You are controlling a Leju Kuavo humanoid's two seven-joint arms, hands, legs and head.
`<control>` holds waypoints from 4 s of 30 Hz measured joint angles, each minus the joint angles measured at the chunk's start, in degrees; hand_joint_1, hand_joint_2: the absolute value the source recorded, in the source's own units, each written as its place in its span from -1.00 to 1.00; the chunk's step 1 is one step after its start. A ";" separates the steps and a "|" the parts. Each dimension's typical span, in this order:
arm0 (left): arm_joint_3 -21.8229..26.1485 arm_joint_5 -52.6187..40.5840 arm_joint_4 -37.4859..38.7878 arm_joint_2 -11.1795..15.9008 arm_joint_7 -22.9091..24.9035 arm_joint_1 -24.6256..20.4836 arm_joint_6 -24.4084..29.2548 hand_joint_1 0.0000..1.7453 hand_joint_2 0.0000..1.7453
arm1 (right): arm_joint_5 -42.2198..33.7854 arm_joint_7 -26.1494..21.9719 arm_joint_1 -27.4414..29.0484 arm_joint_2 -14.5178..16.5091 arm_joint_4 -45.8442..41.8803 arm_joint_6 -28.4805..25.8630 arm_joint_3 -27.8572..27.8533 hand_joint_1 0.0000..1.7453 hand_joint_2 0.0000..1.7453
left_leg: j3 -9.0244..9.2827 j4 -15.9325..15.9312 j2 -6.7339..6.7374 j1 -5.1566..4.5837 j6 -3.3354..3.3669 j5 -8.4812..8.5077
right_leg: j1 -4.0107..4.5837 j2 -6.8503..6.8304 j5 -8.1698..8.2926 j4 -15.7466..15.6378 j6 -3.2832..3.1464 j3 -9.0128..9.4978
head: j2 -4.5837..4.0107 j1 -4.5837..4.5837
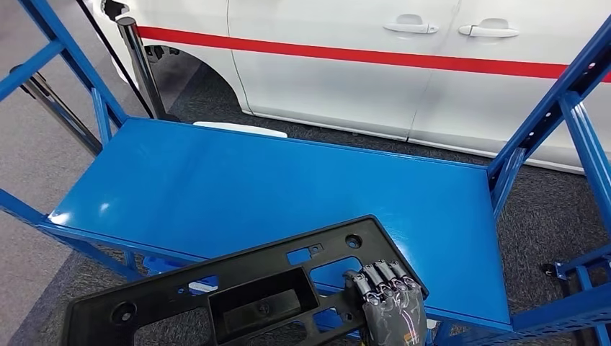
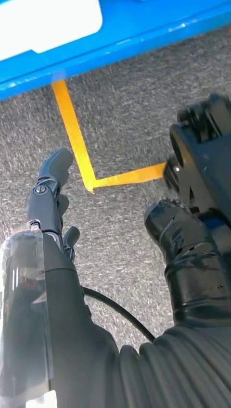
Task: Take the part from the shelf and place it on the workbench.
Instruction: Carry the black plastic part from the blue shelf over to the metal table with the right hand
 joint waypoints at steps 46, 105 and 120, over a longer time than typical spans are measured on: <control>0.14 0.02 0.00 0.04 0.13 -0.38 0.16 -1.00 1.00 | -2.48 -1.68 -1.08 2.98 5.15 0.00 -2.22 1.00 1.00 | 8.34 -18.09 0.83 -0.83 3.63 9.72 | -0.29 0.20 -6.82 12.28 3.16 -6.33 | 0.00 0.09; 0.46 0.16 0.00 0.04 -0.96 0.11 0.70 -1.00 1.00 | -13.11 -5.80 -0.59 3.95 5.99 -0.02 -3.69 1.00 1.00 | 9.31 -18.39 -1.14 -0.25 2.30 9.15 | -0.18 2.64 -2.36 1.15 2.68 0.88 | 0.00 -0.06; 0.52 0.03 0.00 -0.10 -0.96 -0.14 0.75 -1.00 1.00 | -13.34 -5.96 -0.11 3.90 6.01 -0.04 -4.16 1.00 1.00 | 8.32 -14.65 3.85 -0.52 0.15 5.98 | -0.17 -0.83 0.15 -0.60 1.05 0.60 | 0.00 -0.08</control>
